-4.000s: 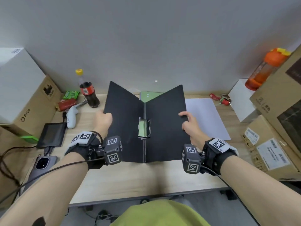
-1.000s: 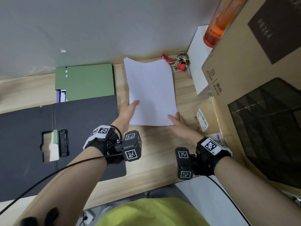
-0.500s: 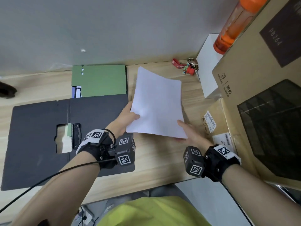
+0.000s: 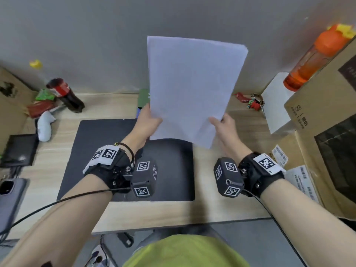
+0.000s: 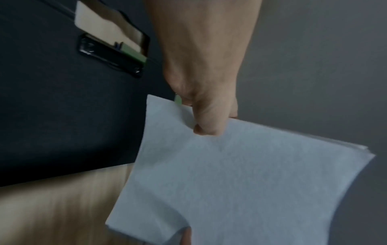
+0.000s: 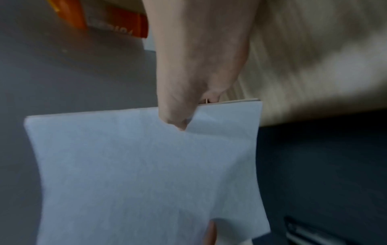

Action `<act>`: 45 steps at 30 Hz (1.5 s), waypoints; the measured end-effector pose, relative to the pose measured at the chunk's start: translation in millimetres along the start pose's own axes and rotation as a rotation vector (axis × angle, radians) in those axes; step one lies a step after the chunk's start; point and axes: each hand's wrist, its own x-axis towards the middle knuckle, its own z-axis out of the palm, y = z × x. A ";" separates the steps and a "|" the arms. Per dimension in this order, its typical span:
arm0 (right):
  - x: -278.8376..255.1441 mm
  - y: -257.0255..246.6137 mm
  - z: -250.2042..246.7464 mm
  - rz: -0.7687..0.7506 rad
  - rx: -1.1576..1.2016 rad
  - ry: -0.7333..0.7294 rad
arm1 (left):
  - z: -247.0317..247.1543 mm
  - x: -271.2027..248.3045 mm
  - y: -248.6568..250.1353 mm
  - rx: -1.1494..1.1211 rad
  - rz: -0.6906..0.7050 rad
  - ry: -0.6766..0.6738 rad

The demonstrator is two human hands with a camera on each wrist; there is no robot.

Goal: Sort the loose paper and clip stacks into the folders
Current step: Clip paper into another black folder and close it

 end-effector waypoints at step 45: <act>-3.3 122.7 39.4 0.355 -0.334 -0.302 | -47.9 -13.2 -138.1 0.604 -0.321 0.153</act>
